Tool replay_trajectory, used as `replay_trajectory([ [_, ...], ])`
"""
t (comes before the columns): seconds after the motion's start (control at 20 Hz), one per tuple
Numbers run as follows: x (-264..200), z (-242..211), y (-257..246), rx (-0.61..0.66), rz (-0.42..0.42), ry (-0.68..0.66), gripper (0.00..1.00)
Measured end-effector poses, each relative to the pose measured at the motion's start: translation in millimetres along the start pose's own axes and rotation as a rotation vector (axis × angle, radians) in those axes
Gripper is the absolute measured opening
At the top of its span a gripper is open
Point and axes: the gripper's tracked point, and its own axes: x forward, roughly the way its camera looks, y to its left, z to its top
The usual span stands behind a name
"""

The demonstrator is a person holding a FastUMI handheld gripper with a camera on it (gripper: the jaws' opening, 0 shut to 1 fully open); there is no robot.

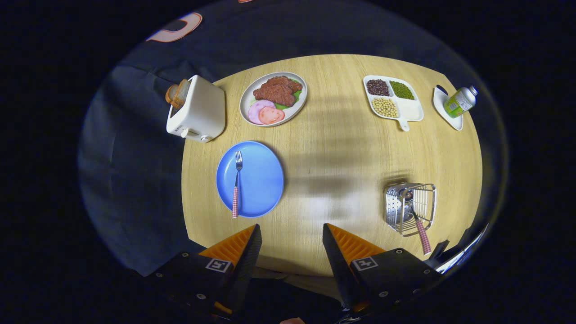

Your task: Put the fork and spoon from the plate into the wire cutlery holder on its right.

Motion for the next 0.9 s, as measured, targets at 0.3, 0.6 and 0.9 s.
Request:
replay_trajectory([
  [0.3,43.0,-0.3,61.8,-0.031,0.007,0.053,0.82],
  [0.6,86.1,-13.3,107.6,-0.044,0.01,0.127,0.82],
  [0.9,133.8,-21.7,133.5,-0.061,-0.038,0.167,0.8],
])
